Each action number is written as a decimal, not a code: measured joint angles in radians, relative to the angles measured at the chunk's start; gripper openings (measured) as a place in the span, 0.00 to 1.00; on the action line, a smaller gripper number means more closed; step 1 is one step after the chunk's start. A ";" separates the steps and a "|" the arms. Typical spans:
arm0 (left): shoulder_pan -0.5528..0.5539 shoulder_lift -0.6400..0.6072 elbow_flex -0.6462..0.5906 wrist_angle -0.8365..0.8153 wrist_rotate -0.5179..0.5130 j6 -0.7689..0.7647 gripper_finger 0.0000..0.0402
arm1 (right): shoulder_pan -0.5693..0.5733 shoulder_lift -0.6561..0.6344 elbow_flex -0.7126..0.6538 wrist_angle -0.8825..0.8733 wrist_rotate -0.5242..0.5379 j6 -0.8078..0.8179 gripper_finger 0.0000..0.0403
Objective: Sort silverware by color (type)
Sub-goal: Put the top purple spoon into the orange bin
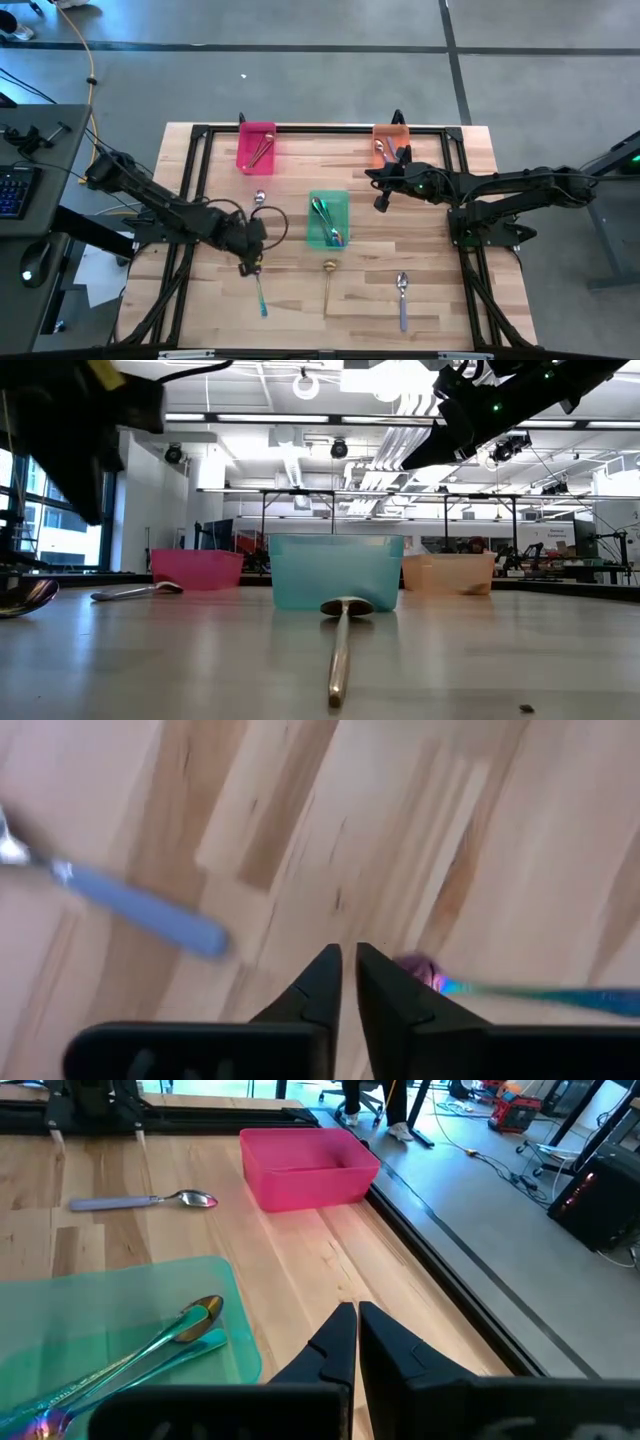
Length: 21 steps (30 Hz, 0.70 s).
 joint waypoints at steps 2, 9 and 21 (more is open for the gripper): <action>-0.018 0.000 0.000 -0.036 0.001 -0.043 0.10 | 0.000 0.000 0.000 0.000 0.000 0.004 0.00; 0.047 0.000 -0.018 -0.064 -0.066 -0.084 0.25 | 0.003 0.000 0.000 0.000 -0.016 0.021 0.00; 0.339 0.000 -0.248 0.196 -0.136 -0.073 0.44 | 0.003 0.000 0.000 0.000 -0.042 0.040 0.00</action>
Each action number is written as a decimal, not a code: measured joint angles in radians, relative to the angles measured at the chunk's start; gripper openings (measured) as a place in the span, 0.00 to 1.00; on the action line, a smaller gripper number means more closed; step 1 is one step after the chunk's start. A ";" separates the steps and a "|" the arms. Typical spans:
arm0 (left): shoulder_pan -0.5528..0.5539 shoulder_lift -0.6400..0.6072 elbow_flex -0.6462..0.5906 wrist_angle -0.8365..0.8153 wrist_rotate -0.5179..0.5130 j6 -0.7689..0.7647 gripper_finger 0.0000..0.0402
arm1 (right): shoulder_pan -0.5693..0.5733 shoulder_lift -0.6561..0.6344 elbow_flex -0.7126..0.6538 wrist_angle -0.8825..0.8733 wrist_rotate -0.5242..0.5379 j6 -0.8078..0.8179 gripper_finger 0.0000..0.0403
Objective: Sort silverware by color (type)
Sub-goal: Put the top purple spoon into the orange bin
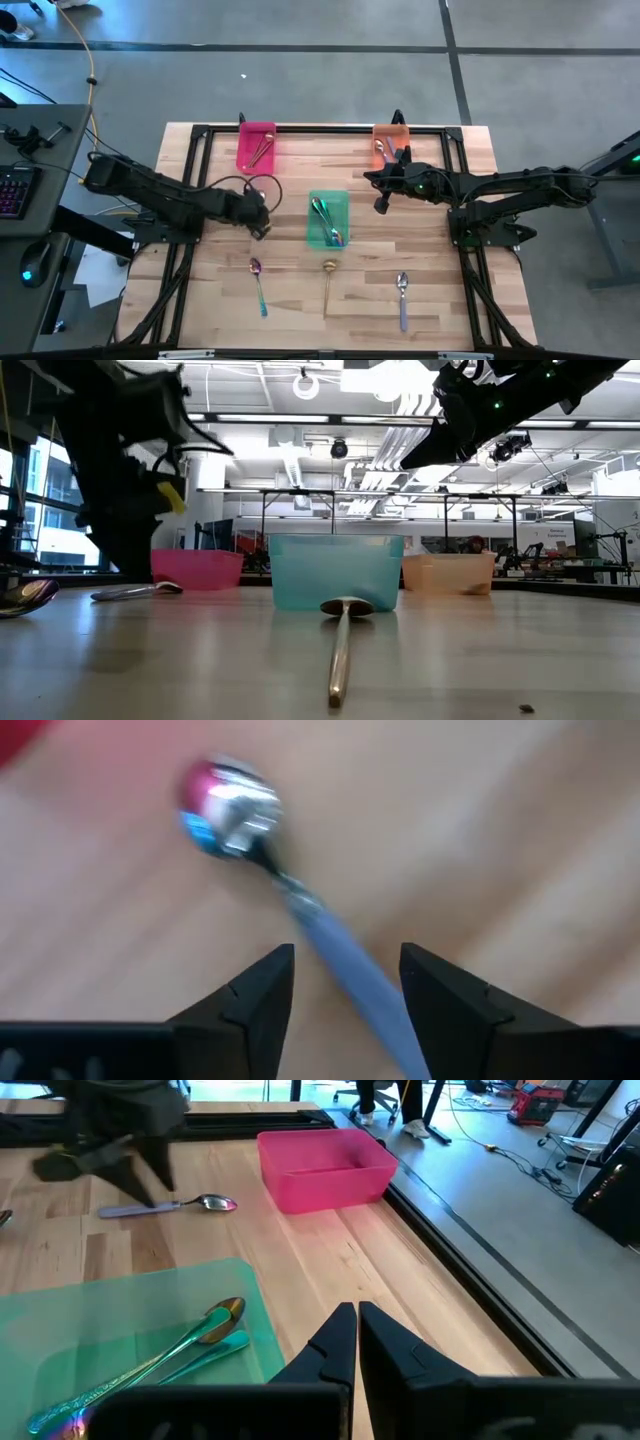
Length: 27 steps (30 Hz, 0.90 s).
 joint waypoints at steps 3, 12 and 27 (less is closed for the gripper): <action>0.057 0.000 -0.032 0.040 -0.048 0.031 0.44 | 0.000 0.000 0.000 0.000 0.000 -0.002 0.00; 0.170 0.000 -0.121 0.241 -0.080 0.164 0.36 | 0.000 0.000 0.000 0.000 0.000 -0.003 0.00; 0.171 -0.002 -0.188 0.409 -0.034 0.306 0.03 | 0.000 0.000 0.000 -0.001 0.001 -0.001 0.00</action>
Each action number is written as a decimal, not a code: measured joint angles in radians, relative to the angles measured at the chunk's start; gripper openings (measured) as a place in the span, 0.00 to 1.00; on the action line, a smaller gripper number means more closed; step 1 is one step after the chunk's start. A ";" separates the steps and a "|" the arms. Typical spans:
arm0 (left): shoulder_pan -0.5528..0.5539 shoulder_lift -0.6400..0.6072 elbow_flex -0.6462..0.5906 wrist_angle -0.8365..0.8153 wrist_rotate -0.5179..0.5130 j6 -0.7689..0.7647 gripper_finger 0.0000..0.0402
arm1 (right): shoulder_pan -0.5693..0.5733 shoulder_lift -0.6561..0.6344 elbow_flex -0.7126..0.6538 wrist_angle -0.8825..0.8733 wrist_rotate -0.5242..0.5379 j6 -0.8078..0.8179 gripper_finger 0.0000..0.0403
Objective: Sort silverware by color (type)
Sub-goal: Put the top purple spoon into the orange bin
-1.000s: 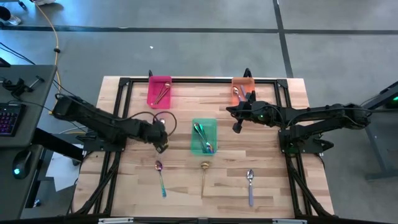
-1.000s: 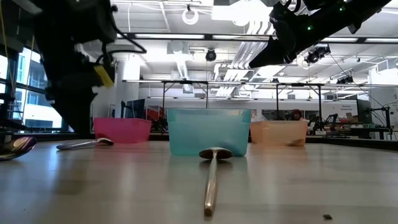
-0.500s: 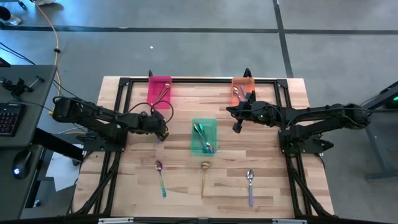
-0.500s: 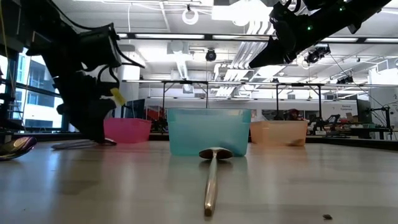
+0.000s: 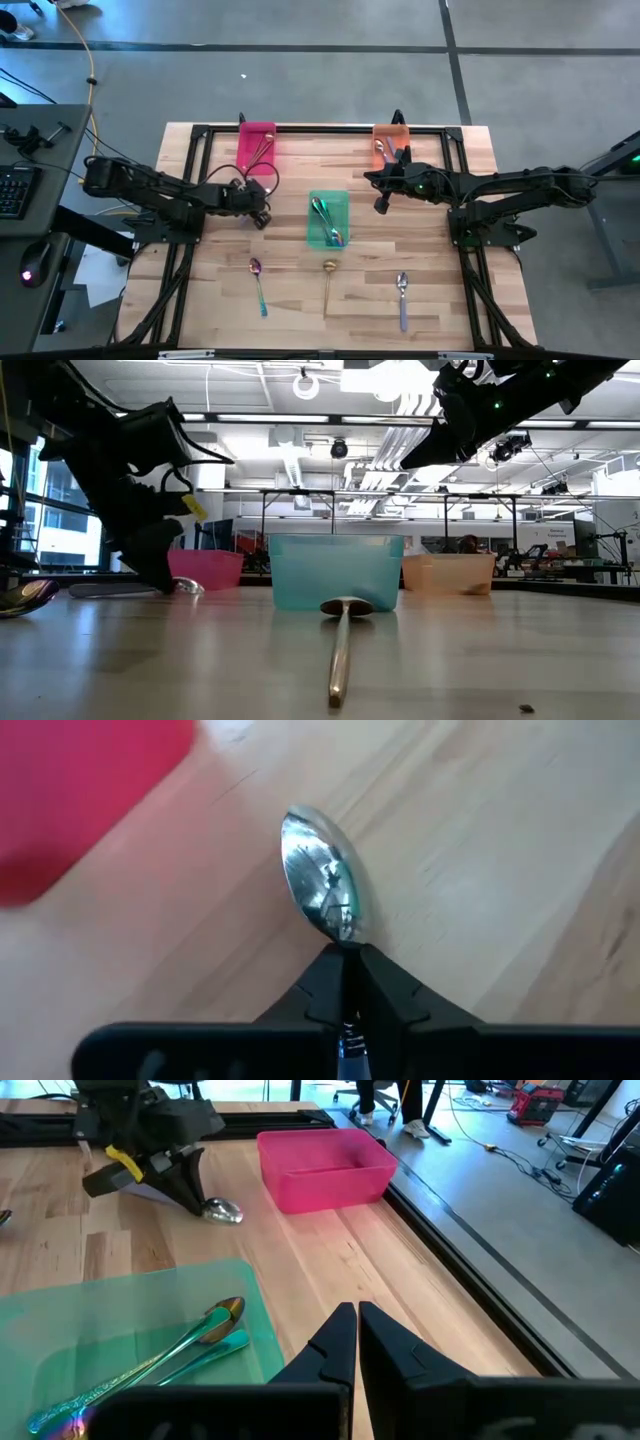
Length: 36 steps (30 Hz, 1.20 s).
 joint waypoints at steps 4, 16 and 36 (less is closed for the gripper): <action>-0.013 -0.011 -0.002 0.085 0.050 0.000 0.02 | 0.000 0.000 0.000 -0.008 0.000 0.013 0.00; 0.013 -0.025 -0.002 0.828 0.144 0.135 0.00 | 0.000 0.200 -0.002 0.283 -0.043 0.096 0.07; 0.034 0.017 0.000 1.243 0.220 0.247 0.00 | 0.003 0.688 0.322 0.647 -0.342 0.249 0.46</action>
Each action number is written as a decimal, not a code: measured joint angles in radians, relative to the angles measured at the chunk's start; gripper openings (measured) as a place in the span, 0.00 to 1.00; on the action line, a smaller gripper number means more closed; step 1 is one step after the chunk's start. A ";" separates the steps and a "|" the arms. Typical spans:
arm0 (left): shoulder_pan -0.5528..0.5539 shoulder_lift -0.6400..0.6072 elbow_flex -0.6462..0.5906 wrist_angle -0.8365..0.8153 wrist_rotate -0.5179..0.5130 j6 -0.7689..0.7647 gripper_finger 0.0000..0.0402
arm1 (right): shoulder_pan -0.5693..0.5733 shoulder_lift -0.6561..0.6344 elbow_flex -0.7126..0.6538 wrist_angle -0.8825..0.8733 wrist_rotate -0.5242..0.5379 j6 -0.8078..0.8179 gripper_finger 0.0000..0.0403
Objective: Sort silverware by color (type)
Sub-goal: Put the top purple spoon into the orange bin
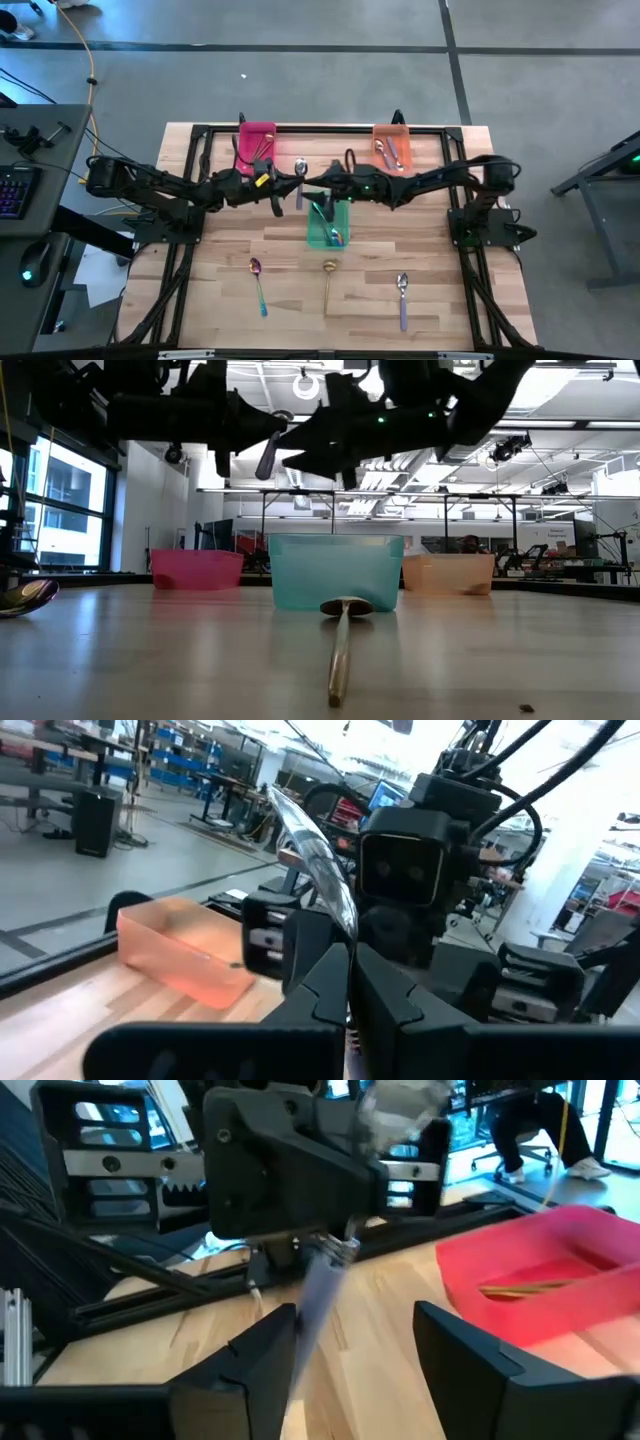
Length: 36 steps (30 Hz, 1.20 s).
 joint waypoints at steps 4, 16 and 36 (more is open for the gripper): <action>-0.001 0.000 0.000 0.015 0.003 0.008 0.00 | 0.004 0.051 0.044 0.034 -0.019 -0.003 0.43; -0.002 -0.001 0.000 0.044 0.037 0.024 0.00 | 0.023 0.075 0.054 0.089 -0.042 -0.042 0.04; 0.001 0.000 0.001 -0.057 0.027 0.089 0.26 | -0.040 -0.070 0.053 -0.175 0.031 -0.050 0.01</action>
